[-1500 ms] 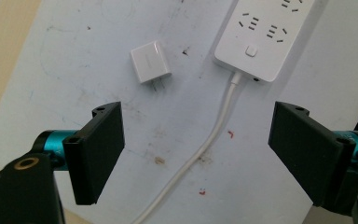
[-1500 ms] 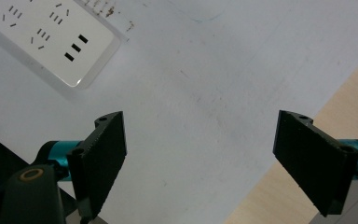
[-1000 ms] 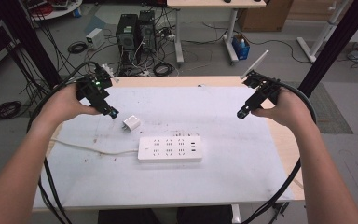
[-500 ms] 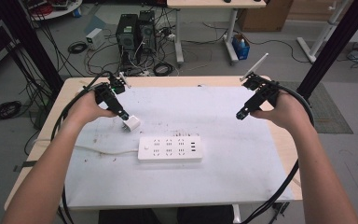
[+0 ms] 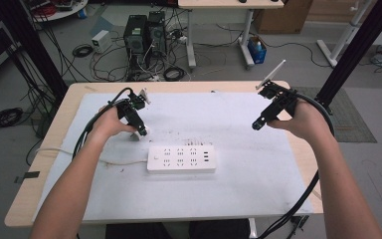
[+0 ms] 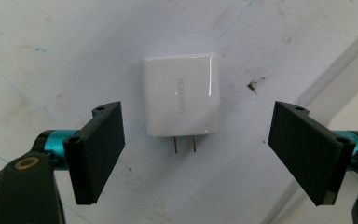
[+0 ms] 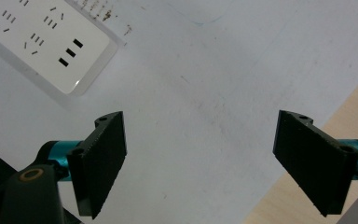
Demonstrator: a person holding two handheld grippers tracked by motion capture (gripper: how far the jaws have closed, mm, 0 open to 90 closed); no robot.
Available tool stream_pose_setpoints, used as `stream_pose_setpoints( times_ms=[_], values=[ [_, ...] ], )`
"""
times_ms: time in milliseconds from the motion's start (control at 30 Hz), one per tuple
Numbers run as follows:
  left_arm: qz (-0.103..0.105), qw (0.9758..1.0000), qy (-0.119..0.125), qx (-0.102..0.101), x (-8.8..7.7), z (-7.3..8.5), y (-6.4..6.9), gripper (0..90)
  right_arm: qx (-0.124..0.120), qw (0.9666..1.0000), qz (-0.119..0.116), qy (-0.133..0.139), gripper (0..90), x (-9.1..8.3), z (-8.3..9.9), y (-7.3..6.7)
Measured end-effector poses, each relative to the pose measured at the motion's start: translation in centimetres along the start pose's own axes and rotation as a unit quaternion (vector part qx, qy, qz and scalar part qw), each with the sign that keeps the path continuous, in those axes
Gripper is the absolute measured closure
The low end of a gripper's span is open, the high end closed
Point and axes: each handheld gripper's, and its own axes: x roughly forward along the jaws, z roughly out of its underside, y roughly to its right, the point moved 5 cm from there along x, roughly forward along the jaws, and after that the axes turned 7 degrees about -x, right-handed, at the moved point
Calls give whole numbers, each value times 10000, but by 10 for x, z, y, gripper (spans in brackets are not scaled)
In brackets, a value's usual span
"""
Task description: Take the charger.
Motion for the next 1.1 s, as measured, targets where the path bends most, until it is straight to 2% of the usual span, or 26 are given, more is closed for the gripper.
stream_pose_setpoints(
  times_ms=[233, 367, 500, 533, 600, 667, 800, 867, 900, 1100],
  values=[
    [35, 9998, -185, -55, 19, 0, 0, 185, 13, 10000, -26, -1, 168, 4, 2, 1],
    [-99, 9996, -245, -81, 25, -1, -1, 185, 11, 10000, -36, -23, 168, 6, 4, 1],
    [-149, 9993, -314, -99, 32, -1, -2, 195, 5, 10000, -39, -23, 168, 7, 4, 0],
    [-132, 9993, -340, -44, 33, -2, -2, 209, 1, 10000, -66, -18, 167, 7, 4, 0],
    [-124, 9994, -315, -68, 36, -3, 0, 232, 2, 10000, -58, -24, 168, 8, 5, 0],
    [-114, 9993, -358, -51, 38, -3, 0, 293, -1, 10000, -67, -27, 168, 9, 5, 0],
    [-117, 9992, -341, -166, 40, -3, -2, 350, -15, 10000, -62, -43, 168, 9, 7, 0],
    [-147, 9992, -347, -138, 38, -3, -4, 391, -17, 10000, -68, -39, 168, 9, 8, 0],
    [-111, 9992, -304, -216, 37, -2, -5, 415, -11, 10000, -62, -41, 168, 9, 8, 1],
    [-50, 9994, -290, -187, 37, -2, -6, 424, 32, 10000, -82, -38, 167, 11, 10, 2]
  ],
)
